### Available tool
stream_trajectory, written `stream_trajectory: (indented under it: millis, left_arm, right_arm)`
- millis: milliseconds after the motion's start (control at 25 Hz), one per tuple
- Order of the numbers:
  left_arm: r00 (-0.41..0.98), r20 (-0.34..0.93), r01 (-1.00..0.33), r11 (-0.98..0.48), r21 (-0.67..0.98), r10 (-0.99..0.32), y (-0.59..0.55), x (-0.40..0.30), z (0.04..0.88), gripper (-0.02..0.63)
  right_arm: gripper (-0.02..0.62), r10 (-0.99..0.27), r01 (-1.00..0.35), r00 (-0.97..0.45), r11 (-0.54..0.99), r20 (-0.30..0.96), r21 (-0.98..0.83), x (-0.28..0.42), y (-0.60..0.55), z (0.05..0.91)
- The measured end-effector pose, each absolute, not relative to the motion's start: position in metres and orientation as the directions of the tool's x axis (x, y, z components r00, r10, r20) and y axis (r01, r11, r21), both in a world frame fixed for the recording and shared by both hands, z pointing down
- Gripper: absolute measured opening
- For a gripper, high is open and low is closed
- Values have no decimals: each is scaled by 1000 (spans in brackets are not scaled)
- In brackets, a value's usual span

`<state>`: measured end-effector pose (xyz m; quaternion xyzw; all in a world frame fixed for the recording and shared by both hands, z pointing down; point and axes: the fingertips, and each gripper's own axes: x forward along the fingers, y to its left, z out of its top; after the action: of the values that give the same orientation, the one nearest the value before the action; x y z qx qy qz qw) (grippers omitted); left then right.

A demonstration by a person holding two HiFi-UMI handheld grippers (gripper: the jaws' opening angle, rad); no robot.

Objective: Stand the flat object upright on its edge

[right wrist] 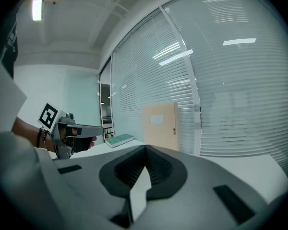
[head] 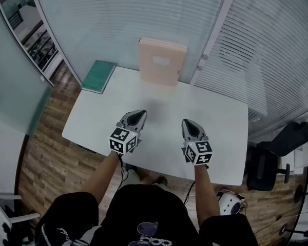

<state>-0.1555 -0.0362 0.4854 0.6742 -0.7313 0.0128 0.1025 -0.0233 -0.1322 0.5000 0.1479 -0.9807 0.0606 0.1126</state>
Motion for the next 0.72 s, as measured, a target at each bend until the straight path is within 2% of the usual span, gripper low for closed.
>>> stream_trajectory:
  millis: [720]
  left_arm:
    - [-67,182,-990,89,113,-981,-48,-165,490,20]
  right_arm:
    - [21,-275,-303,-932,949,237,-91,-33,-147,501]
